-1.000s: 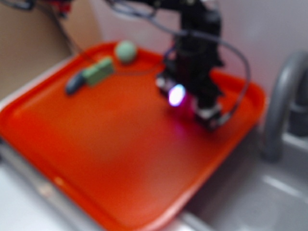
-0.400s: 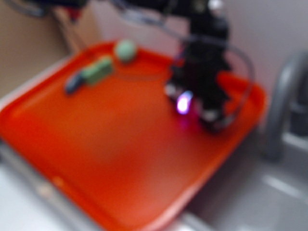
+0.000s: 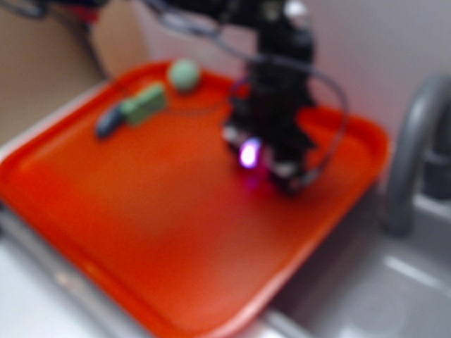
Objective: Grab the red paper.
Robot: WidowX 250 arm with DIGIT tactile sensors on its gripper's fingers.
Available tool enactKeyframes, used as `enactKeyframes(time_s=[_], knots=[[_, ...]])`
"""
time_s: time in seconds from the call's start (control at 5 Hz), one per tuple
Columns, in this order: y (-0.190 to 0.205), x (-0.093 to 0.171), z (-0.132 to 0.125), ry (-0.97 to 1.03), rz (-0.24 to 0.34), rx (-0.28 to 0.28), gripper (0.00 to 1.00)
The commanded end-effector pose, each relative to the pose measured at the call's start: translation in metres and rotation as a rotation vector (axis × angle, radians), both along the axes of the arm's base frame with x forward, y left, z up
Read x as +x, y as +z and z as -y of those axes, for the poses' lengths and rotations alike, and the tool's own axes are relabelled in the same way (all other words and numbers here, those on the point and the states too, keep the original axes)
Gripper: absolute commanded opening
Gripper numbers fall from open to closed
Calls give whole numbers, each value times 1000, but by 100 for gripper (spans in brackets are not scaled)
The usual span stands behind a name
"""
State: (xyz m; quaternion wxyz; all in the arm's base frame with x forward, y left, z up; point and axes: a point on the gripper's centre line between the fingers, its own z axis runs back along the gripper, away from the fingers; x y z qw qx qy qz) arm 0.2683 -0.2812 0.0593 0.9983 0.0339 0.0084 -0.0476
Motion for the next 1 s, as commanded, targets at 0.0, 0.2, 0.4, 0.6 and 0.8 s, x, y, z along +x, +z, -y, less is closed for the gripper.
enactKeyframes(time_s=[0.0,0.2,0.4,0.6,0.8], knots=[[137,-57,-85,55,257,-243,0],[182,-88,-128,136,343,-236,0],[197,-115,-159,246,402,-187,0],[200,-124,-164,362,410,-130,0],[197,-106,-165,341,382,-96,0]])
